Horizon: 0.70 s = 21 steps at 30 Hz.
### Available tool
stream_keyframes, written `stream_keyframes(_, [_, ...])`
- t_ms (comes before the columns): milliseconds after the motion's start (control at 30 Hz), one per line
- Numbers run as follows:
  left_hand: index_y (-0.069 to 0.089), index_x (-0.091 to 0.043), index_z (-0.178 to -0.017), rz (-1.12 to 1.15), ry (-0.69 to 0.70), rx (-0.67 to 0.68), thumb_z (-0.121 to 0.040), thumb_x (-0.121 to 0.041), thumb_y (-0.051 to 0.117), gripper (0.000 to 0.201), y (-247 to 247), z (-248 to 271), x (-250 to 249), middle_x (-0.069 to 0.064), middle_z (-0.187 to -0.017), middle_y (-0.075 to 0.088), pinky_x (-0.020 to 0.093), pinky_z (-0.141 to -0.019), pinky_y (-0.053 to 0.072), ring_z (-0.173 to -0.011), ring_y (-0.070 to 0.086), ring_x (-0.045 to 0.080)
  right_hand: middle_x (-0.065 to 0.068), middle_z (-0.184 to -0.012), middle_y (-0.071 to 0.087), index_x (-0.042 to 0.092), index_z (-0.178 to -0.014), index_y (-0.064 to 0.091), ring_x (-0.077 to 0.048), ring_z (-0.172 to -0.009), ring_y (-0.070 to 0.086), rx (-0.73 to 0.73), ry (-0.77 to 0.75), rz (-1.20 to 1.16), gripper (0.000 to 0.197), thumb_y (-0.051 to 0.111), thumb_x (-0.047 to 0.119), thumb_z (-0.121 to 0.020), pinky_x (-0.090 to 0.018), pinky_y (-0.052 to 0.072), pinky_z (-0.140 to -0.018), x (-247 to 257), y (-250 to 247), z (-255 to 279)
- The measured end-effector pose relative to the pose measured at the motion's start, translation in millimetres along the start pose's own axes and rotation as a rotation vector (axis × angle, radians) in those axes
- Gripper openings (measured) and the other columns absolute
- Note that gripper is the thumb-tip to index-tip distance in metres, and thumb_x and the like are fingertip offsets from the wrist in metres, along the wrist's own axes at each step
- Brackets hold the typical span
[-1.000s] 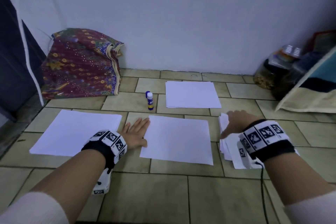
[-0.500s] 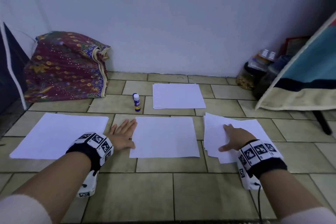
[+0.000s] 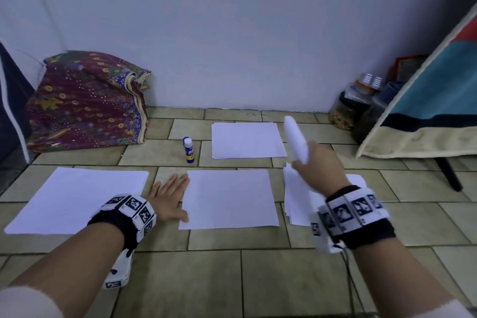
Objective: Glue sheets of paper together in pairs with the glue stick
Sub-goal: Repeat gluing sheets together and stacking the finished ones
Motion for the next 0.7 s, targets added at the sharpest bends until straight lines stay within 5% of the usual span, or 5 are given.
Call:
stream_keyframes(100, [-0.025, -0.012, -0.146, -0.029, -0.014, -0.04, -0.018, -0.088, 0.016, 0.155, 1.1, -2.7, 0.5, -0.002, -0.152, -0.032, 0.034, -0.116, -0.008, -0.143, -0.021, 0.007, -0.017, -0.118, 0.057, 0.002, -0.124, 0.041, -0.032, -0.106, 0.053, 0.18, -0.061, -0.133, 0.039, 0.053, 0.02, -0.092, -0.032, 0.04, -0.079, 51.0, 35.6, 12.3])
stream_keyframes(300, [-0.023, -0.016, -0.149, 0.002, 0.022, -0.009, -0.033, -0.073, 0.017, 0.135, 1.0, -2.5, 1.3, -0.007, -0.156, -0.027, 0.038, -0.116, -0.01, -0.144, -0.023, 0.011, -0.015, -0.125, 0.053, 0.005, -0.124, 0.038, -0.034, -0.118, 0.049, 0.385, -0.005, -0.177, 0.035, 0.044, 0.019, -0.093, -0.045, 0.042, -0.1, 105.7, 111.3, 18.1])
stream_keyframes(700, [-0.023, -0.018, -0.148, -0.007, -0.005, 0.008, -0.044, -0.076, 0.028, 0.129, 0.7, -3.9, 1.8, -0.007, -0.156, -0.027, 0.038, -0.117, -0.009, -0.144, -0.022, 0.012, -0.013, -0.126, 0.056, 0.001, -0.126, 0.041, -0.029, -0.116, 0.055, 0.402, 0.137, -0.215, 0.037, 0.047, 0.022, -0.096, -0.043, 0.038, -0.106, 124.0, 133.3, 8.2])
Point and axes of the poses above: each hand's wrist, its own z-axis away from the middle knuckle, its own y-axis out of the palm, x = y × z, the point moved 3 cm from there along -z, towards the middle knuckle
